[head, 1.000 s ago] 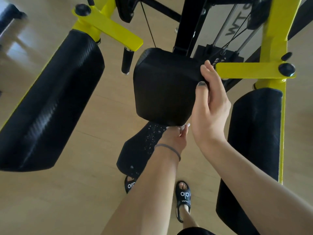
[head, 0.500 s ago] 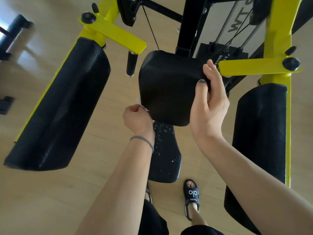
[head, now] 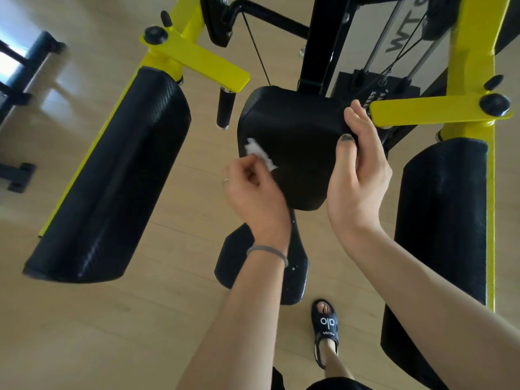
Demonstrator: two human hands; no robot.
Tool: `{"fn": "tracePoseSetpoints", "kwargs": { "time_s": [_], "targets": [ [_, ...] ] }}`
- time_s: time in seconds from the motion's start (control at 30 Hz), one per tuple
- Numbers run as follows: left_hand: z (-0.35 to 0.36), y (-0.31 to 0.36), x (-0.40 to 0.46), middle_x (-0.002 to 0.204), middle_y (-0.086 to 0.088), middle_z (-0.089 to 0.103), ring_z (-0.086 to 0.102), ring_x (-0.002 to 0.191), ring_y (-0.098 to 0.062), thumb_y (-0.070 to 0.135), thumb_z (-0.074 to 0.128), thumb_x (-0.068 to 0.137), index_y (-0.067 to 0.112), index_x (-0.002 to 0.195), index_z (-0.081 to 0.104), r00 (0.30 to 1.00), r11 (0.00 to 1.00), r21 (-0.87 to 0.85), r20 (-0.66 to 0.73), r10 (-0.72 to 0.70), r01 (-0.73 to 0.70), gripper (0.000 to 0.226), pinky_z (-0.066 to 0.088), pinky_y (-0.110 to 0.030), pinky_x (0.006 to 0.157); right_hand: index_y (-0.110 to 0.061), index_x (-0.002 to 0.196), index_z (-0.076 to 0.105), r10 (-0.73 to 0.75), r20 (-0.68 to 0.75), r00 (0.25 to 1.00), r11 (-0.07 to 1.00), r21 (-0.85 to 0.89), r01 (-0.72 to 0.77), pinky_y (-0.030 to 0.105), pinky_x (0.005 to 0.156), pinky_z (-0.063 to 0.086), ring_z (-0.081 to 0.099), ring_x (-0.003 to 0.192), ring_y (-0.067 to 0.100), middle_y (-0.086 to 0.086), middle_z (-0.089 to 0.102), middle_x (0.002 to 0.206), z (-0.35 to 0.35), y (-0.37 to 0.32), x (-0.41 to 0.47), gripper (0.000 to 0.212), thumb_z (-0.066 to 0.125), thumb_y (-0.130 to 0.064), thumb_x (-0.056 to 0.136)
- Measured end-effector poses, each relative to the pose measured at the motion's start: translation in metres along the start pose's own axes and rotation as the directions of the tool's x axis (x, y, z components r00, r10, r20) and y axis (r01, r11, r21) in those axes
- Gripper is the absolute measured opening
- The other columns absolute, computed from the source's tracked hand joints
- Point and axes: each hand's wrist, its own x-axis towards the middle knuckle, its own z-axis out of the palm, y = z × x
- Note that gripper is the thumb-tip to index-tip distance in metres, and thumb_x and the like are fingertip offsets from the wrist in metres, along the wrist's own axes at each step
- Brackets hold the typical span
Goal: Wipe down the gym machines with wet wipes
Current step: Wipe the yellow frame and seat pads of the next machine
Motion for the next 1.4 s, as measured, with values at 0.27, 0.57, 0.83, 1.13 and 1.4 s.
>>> {"fn": "tracePoseSetpoints", "kwargs": {
  "time_s": [0.27, 0.57, 0.83, 1.13, 1.4],
  "targets": [
    [-0.003, -0.047, 0.037, 0.081, 0.006, 0.064, 0.068, 0.082, -0.015, 0.006, 0.056, 0.095, 0.02, 0.083, 0.06, 0.967, 0.966, -0.057, -0.032, -0.253, 0.251, 0.019, 0.056, -0.023, 0.072, -0.018, 0.137, 0.058, -0.036, -0.062, 0.997, 0.999, -0.029, 0.034, 0.035, 0.119, 0.035, 0.042, 0.143, 0.007, -0.003, 0.054, 0.148, 0.01, 0.002, -0.004, 0.039, 0.046, -0.011, 0.101],
    [-0.01, -0.075, 0.052, 0.069, 0.006, 0.061, 0.059, 0.052, 0.007, -0.003, 0.049, 0.092, 0.01, 0.085, 0.059, 0.926, 0.933, -0.011, 0.126, -0.356, 0.36, 0.017, 0.058, -0.034, 0.079, -0.004, 0.143, 0.053, -0.165, -0.106, 0.98, 0.975, -0.166, 0.146, 0.035, 0.119, 0.035, 0.041, 0.145, 0.016, 0.007, 0.05, 0.151, 0.016, 0.013, -0.006, 0.042, 0.045, -0.01, 0.102],
    [-0.022, -0.111, 0.061, 0.081, 0.003, 0.068, 0.066, 0.075, -0.01, 0.003, 0.053, 0.093, 0.017, 0.08, 0.061, 0.93, 0.974, 0.098, 0.291, -0.222, 0.202, 0.021, 0.056, -0.026, 0.075, -0.025, 0.157, 0.03, 0.14, -0.092, 0.986, 0.973, -0.174, -0.155, 0.016, 0.115, 0.031, 0.035, 0.138, -0.012, -0.032, 0.038, 0.149, 0.014, 0.098, -0.09, 0.051, 0.033, -0.022, 0.106],
    [-0.028, -0.213, 0.026, 0.084, 0.002, 0.07, 0.065, 0.076, -0.012, 0.013, 0.061, 0.096, 0.014, 0.094, 0.071, 0.668, 0.845, 0.273, 0.733, 0.128, -0.461, 0.01, 0.054, -0.026, 0.064, -0.036, 0.16, 0.017, 0.383, 0.091, 0.919, 0.829, -0.472, -0.299, 0.02, 0.111, 0.026, 0.02, 0.151, 0.004, -0.013, 0.022, 0.166, 0.012, 0.22, -0.161, 0.056, 0.032, -0.039, 0.106],
    [0.009, -0.311, 0.046, 0.1, -0.005, 0.06, 0.059, 0.079, -0.019, 0.003, 0.058, 0.094, 0.01, 0.101, 0.073, 0.386, 0.615, 0.151, 0.882, 0.269, -0.774, 0.019, 0.051, -0.033, 0.07, -0.046, 0.158, 0.018, 0.626, 0.31, 0.716, 0.689, -0.649, -0.321, 0.042, 0.119, 0.026, 0.02, 0.153, 0.016, -0.011, 0.031, 0.163, 0.025, 0.32, -0.141, 0.056, 0.013, -0.058, 0.103]
  ]
}}
